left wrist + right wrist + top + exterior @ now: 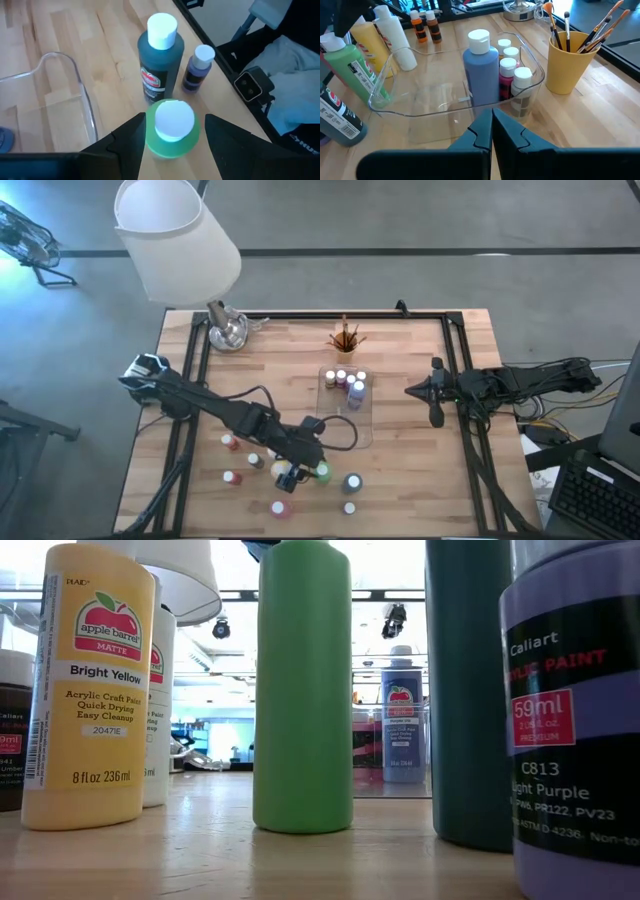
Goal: Pick & Place Paint Supplies
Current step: Put the large light green paint bottle into the transparent bin
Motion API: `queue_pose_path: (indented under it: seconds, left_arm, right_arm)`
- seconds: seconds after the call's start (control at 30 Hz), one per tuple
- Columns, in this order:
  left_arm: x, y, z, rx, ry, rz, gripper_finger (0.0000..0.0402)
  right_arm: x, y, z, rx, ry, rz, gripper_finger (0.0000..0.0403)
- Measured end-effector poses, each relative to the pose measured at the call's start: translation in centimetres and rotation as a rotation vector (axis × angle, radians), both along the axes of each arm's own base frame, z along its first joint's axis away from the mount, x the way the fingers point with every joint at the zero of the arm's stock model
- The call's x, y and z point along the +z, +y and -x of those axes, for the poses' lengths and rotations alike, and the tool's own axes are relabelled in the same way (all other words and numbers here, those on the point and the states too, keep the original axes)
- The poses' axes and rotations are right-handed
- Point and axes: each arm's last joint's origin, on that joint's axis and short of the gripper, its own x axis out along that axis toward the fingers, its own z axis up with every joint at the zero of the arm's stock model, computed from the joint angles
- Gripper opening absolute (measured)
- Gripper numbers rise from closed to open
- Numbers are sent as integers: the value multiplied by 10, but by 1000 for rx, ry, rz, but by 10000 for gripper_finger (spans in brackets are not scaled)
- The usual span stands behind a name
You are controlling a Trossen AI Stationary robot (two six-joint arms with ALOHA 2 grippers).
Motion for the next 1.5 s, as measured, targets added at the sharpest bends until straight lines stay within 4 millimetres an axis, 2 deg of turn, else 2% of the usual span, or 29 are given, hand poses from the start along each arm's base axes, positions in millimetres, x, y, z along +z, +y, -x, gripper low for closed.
queue_pose_path:
  seconds: [0.33,0.57,0.9,1.13,1.5]
  left_arm:
    - [-3,-1,-1,-8,-24,16,209]
    - [-16,0,-2,-6,-52,30,209]
    - [-16,0,-2,-12,-55,30,209]
    - [-28,-4,-11,-43,-53,53,209]
    - [-26,-2,-10,-50,-65,34,198]
  right_arm:
    - [0,0,0,0,0,0,8]
    - [0,0,0,1,0,3,8]
    - [0,0,0,1,0,2,8]
    - [0,0,0,0,0,2,8]
    - [0,0,0,0,0,3,8]
